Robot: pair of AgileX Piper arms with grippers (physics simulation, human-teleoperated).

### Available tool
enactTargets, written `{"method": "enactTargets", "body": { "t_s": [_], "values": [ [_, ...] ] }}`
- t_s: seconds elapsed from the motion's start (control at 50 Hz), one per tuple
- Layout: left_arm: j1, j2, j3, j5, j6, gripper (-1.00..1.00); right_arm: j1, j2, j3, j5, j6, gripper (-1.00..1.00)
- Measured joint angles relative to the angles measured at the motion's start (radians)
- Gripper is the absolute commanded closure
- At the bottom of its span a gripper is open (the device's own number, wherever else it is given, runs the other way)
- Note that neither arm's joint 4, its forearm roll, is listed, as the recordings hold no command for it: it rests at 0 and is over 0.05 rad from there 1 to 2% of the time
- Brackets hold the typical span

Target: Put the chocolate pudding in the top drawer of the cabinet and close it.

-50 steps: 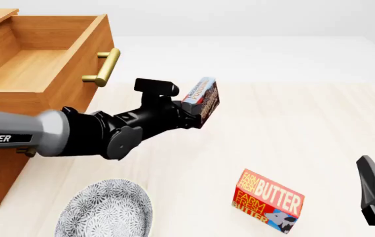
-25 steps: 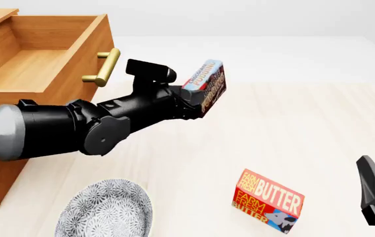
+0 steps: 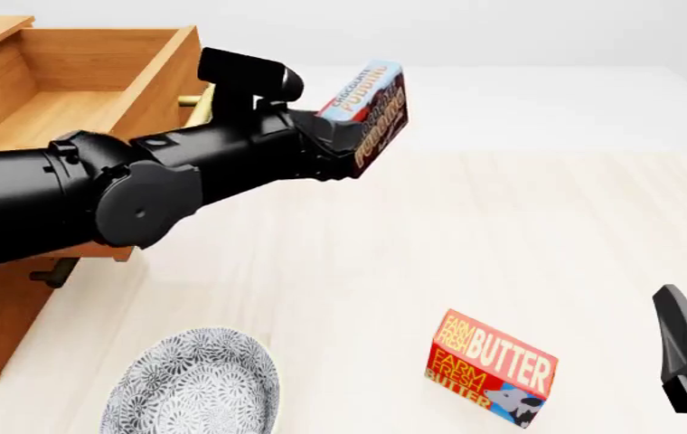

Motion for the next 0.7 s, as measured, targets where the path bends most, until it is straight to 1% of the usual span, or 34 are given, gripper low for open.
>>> {"method": "enactTargets", "body": {
  "t_s": [0.28, 0.7],
  "values": [
    [0.026, -0.049, -0.095, 0.13, 0.089, 1.0, 0.0, 0.0, 0.0, 0.0, 0.0, -1.0],
    [0.106, -0.127, -0.181, 0.241, 0.149, 1.0, 0.0, 0.0, 0.0, 0.0, 0.0, -1.0]
  ]
}}
